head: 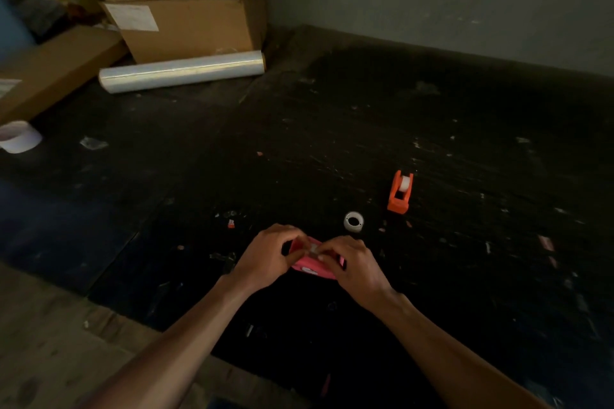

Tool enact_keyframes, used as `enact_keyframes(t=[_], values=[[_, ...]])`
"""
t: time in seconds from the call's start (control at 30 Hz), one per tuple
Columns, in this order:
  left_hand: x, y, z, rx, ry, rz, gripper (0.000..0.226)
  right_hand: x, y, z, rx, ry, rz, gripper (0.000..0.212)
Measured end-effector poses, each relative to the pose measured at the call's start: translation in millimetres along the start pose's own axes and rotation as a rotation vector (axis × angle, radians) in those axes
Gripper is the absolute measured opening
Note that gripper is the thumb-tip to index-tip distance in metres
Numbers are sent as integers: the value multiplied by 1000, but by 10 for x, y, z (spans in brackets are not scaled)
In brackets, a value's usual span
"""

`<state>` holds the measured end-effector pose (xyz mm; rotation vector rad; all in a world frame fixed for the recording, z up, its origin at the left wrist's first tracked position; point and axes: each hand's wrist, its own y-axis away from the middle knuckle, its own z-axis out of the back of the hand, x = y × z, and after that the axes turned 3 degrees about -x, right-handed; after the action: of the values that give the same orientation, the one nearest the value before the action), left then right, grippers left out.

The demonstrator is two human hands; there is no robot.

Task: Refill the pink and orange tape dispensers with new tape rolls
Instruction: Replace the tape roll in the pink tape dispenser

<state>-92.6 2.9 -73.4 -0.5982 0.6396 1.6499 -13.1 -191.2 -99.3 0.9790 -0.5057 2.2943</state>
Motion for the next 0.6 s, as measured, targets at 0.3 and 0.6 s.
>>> enact_keyframes(t=[0.3, 0.6], values=[[104, -5, -4, -3, 67, -68, 18, -55, 42, 157, -75, 234, 219, 17], [148, 5, -41, -13, 122, -47, 19, -253, 318, 455, -7, 447, 249, 30]])
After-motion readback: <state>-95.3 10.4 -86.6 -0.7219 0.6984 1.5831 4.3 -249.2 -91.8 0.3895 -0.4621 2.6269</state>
